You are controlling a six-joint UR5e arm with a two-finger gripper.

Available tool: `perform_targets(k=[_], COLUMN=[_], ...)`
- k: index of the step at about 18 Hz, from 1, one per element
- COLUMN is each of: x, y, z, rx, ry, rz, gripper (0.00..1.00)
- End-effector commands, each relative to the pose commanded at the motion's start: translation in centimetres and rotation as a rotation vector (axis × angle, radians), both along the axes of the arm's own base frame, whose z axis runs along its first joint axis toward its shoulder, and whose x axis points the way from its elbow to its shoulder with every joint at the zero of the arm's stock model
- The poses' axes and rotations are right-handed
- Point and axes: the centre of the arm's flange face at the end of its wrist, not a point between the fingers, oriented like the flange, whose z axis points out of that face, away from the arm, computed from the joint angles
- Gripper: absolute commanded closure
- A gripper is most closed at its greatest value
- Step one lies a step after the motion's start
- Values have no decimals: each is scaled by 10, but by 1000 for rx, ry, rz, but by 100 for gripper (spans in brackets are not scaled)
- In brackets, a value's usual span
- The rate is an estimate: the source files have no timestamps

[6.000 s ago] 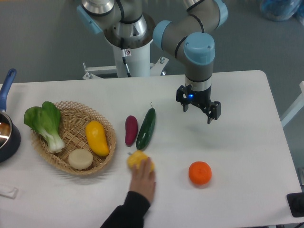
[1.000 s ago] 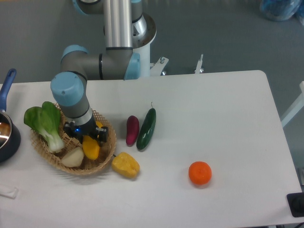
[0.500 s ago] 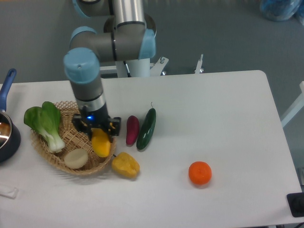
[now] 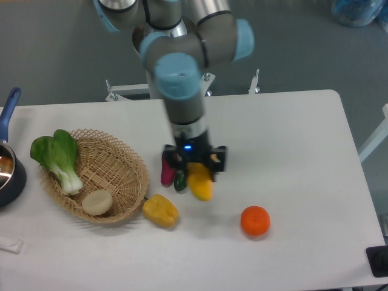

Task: Pick up the mango from the basket
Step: 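Lift the mango out of the basket and carry it away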

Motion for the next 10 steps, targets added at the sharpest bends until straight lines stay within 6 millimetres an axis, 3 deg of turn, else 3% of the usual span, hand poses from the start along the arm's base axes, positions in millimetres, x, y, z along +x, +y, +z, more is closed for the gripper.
perform_targets(k=[2, 6, 10], x=[-23, -68, -89], y=[-19, -74, -82], z=[-16, -8, -2], rx=[-57, -182, -182], ry=[-26, -101, -110], rz=[-78, -383, -389], gripper=[97, 97, 97])
